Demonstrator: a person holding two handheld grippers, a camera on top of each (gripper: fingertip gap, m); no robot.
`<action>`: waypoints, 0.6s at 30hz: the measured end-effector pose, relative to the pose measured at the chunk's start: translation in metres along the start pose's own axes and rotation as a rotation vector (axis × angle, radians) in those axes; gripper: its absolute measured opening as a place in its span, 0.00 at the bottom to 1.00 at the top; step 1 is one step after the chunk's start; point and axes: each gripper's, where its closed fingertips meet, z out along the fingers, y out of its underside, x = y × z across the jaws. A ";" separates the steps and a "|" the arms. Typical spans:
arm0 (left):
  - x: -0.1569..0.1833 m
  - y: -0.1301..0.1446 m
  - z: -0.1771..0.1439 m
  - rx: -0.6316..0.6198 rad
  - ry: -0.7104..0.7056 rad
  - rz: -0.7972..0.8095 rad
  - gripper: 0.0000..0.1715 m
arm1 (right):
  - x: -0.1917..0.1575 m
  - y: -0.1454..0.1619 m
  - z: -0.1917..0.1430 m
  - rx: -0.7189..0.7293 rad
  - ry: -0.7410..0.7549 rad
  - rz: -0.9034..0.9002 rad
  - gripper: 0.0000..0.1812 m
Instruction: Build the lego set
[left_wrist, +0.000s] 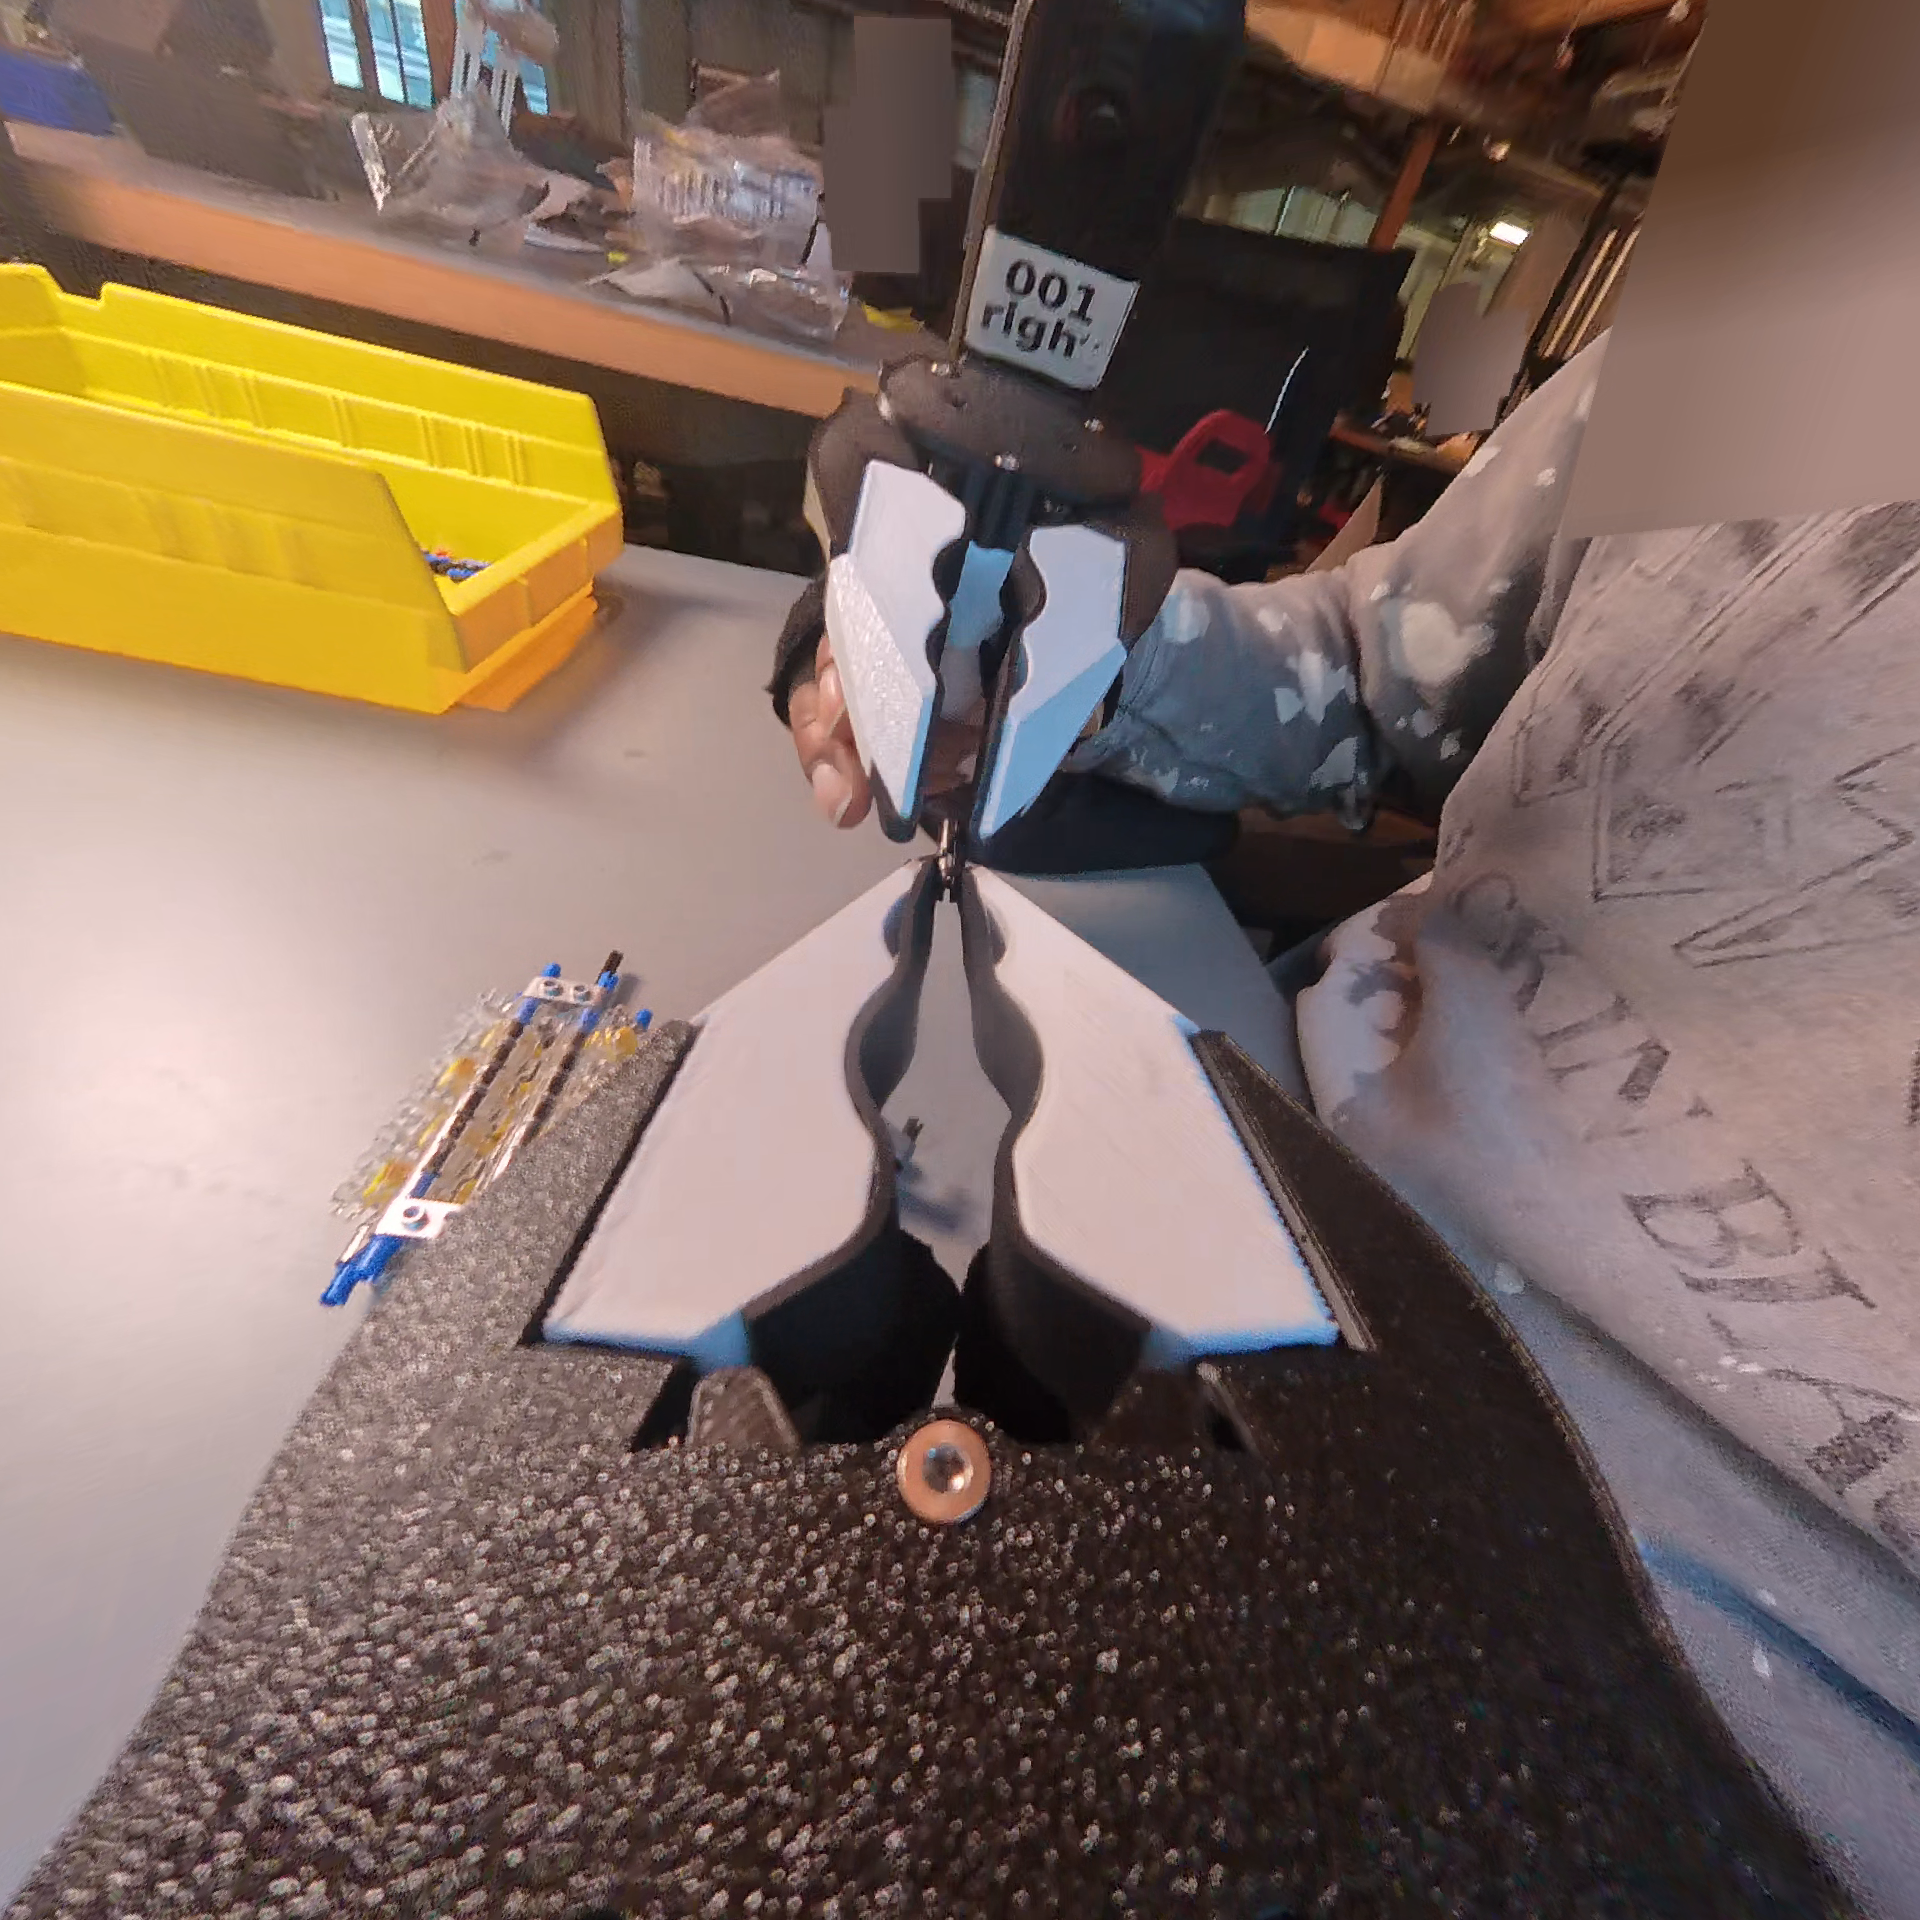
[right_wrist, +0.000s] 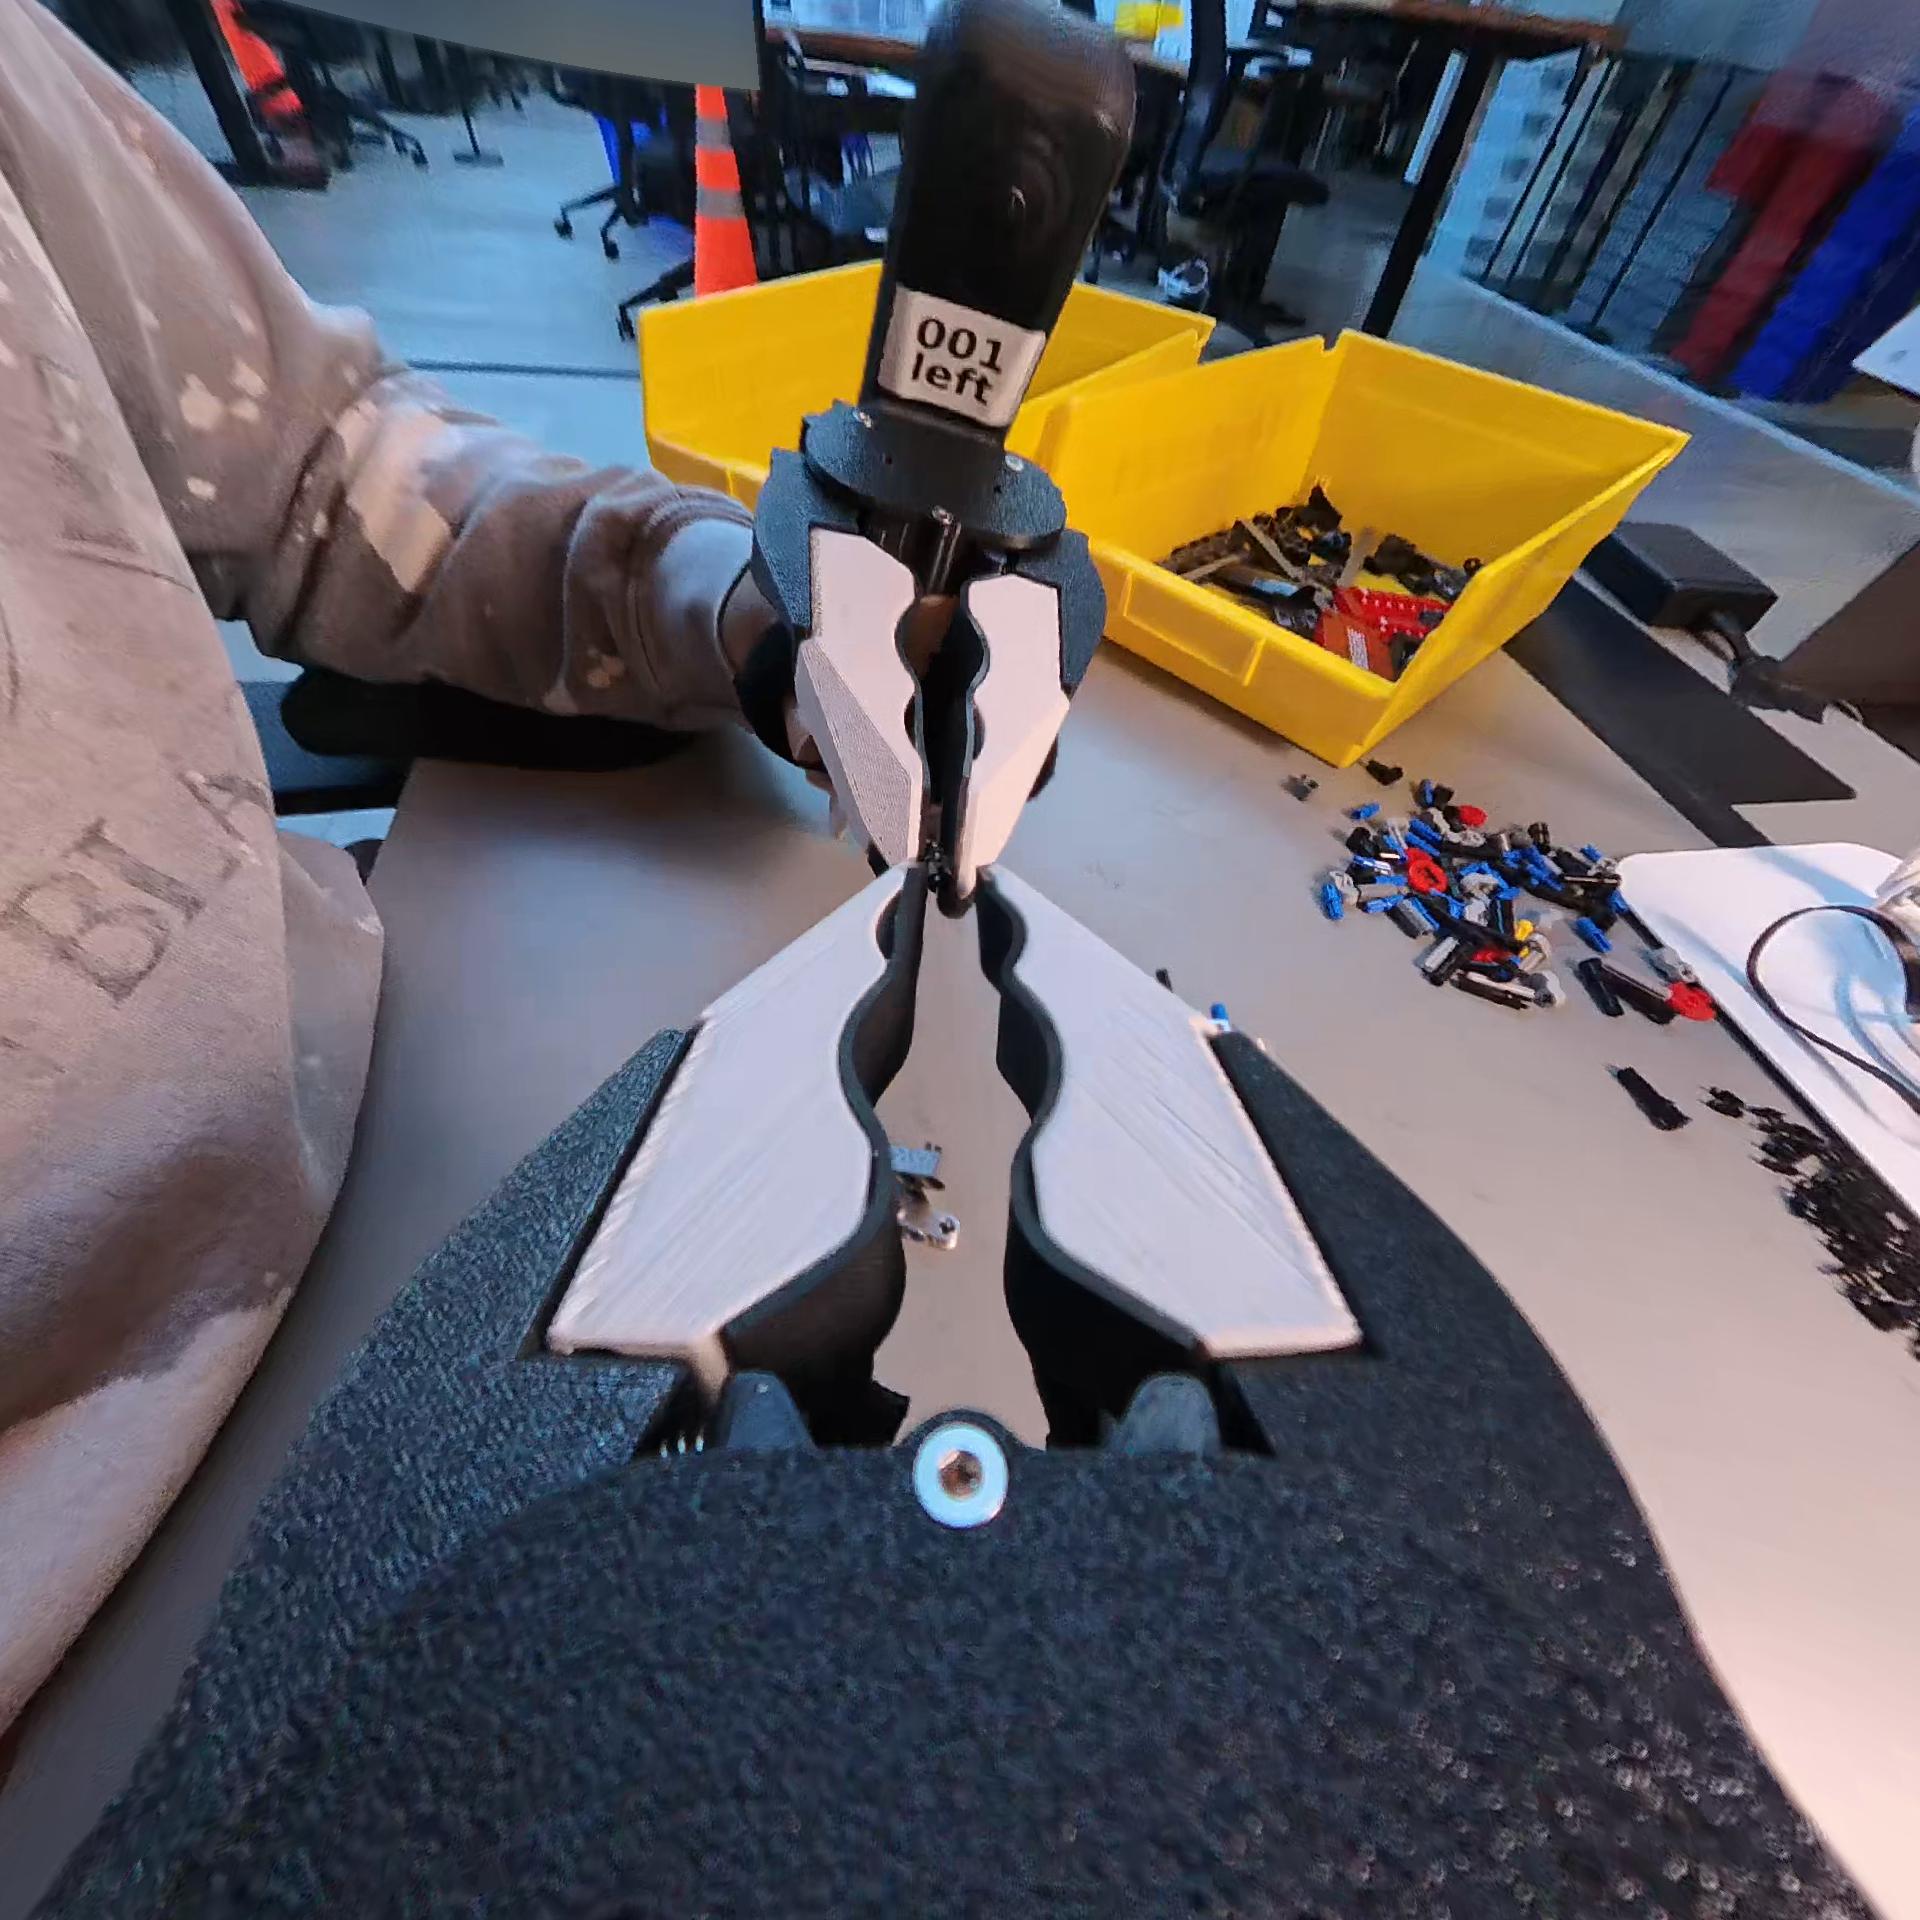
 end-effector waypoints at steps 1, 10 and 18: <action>0.003 -0.003 0.000 0.024 0.016 -0.005 0.01 | -0.002 -0.002 0.000 0.021 -0.011 0.010 0.04; 0.013 -0.013 0.002 0.097 0.068 -0.002 0.01 | -0.012 -0.016 -0.005 0.117 -0.067 0.043 0.03; 0.009 -0.013 0.002 0.077 -0.011 0.085 0.02 | -0.008 -0.015 -0.004 0.087 -0.045 0.049 0.02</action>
